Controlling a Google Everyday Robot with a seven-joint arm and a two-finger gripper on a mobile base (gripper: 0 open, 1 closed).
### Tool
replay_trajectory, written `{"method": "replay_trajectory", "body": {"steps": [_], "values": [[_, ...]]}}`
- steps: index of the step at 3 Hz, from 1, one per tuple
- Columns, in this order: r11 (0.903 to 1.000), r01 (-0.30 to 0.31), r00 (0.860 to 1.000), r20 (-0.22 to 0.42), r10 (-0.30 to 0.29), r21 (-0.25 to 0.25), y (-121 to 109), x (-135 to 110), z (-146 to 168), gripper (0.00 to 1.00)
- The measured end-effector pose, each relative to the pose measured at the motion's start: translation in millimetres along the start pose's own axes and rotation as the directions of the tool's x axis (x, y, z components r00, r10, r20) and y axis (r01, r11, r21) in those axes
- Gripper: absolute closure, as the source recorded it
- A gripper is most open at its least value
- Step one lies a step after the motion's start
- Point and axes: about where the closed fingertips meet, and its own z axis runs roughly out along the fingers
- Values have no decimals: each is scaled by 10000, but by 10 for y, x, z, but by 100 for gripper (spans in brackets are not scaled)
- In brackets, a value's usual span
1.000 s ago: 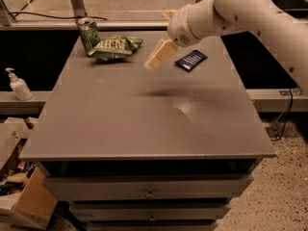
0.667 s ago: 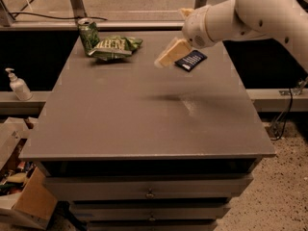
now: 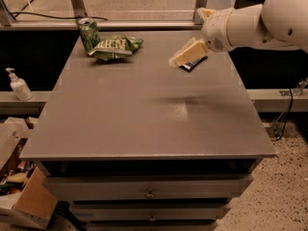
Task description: Move green jalapeno chip bag near green can
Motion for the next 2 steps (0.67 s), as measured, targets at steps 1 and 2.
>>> {"method": "replay_trajectory", "body": {"steps": [1, 2], "values": [[9993, 271, 9996, 75, -269, -243, 35, -12, -13, 0], [9959, 765, 9970, 178, -758, -473, 24, 91, -223, 0]]}}
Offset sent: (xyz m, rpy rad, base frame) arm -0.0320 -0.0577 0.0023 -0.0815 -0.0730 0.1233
